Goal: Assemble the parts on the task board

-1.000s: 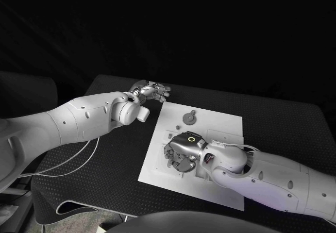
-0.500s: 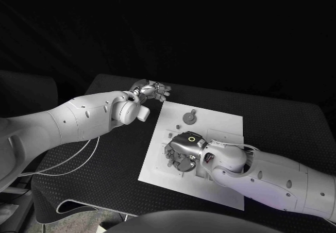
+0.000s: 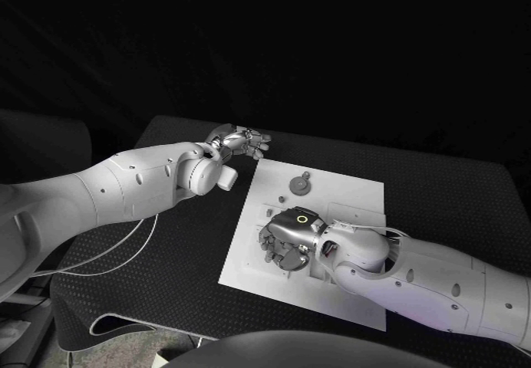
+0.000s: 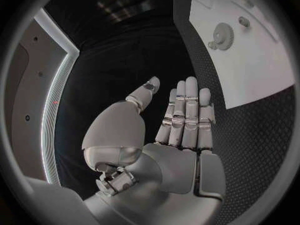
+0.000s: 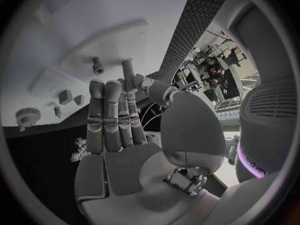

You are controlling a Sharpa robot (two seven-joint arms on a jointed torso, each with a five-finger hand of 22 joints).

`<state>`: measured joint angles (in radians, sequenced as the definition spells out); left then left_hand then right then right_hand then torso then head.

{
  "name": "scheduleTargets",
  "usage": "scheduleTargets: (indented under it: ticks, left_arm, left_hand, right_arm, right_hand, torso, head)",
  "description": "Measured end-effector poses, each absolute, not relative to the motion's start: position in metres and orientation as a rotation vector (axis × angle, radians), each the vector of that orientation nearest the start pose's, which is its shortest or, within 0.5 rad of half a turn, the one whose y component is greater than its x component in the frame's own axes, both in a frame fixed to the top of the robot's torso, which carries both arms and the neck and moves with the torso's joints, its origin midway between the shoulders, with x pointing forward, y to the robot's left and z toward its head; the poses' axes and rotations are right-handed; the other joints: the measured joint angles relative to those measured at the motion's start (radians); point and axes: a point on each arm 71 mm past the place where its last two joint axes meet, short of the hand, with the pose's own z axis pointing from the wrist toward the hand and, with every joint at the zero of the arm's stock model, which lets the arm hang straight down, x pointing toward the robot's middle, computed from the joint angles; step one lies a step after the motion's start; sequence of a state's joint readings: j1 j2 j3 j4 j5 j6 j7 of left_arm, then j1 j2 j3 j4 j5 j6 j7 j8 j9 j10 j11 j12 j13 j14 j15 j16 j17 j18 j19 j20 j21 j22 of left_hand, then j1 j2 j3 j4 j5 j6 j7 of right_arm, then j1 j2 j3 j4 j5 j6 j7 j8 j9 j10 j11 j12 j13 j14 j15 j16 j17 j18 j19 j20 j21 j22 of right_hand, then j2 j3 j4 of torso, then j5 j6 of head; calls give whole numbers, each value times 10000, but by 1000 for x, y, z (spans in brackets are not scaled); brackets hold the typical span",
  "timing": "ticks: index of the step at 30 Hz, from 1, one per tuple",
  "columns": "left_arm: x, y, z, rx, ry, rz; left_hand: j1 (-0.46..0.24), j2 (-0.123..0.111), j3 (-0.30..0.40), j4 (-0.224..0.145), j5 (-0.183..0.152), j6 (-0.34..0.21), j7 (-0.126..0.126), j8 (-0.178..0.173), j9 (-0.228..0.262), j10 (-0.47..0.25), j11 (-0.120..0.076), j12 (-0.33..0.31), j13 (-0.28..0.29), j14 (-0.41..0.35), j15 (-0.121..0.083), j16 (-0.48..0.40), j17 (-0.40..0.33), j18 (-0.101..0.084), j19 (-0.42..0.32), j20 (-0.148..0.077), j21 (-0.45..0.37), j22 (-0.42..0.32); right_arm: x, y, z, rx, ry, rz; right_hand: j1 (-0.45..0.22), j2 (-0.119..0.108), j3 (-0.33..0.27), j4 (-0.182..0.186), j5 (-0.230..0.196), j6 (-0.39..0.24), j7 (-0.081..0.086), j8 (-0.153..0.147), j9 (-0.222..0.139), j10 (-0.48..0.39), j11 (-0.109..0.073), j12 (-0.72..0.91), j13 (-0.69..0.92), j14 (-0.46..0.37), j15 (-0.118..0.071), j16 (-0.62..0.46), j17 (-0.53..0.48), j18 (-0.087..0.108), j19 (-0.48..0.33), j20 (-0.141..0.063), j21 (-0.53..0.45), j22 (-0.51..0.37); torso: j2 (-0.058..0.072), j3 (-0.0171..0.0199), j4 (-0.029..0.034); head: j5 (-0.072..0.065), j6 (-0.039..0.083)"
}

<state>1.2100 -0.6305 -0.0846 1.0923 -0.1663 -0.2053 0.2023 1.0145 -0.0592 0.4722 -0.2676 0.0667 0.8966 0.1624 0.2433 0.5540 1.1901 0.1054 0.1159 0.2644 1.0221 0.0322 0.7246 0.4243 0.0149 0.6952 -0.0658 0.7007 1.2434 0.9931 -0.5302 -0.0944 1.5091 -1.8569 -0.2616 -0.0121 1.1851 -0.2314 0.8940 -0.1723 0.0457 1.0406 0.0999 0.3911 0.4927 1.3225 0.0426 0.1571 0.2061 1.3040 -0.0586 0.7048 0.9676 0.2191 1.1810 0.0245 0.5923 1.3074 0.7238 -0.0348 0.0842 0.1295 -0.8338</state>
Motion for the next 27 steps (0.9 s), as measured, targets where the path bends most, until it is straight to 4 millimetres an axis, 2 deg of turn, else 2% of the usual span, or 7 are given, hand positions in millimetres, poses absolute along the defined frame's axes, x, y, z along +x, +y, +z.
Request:
scheduleTargets:
  ticks: [27]
  left_arm:
    - [555, 225, -223, -10560, 16233, -12484]
  left_hand:
    - [0, 0, 0, 0, 0, 0, 0, 0, -2, 0, 0, 1, 1, 0, 0, 0, 19, 0, 0, 0, -39, 7]
  right_arm:
    - [391, -33, -287, -7630, 16546, 8873]
  right_hand:
    - [0, 0, 30, -34, -4, -1, 1, -2, 13, 23, 23, 53, 0, 20, -10, 21, 2, 0, 49, -14, -2, 3]
  torso:
    - [0, 12, -4]
  head:
    - [-9, -28]
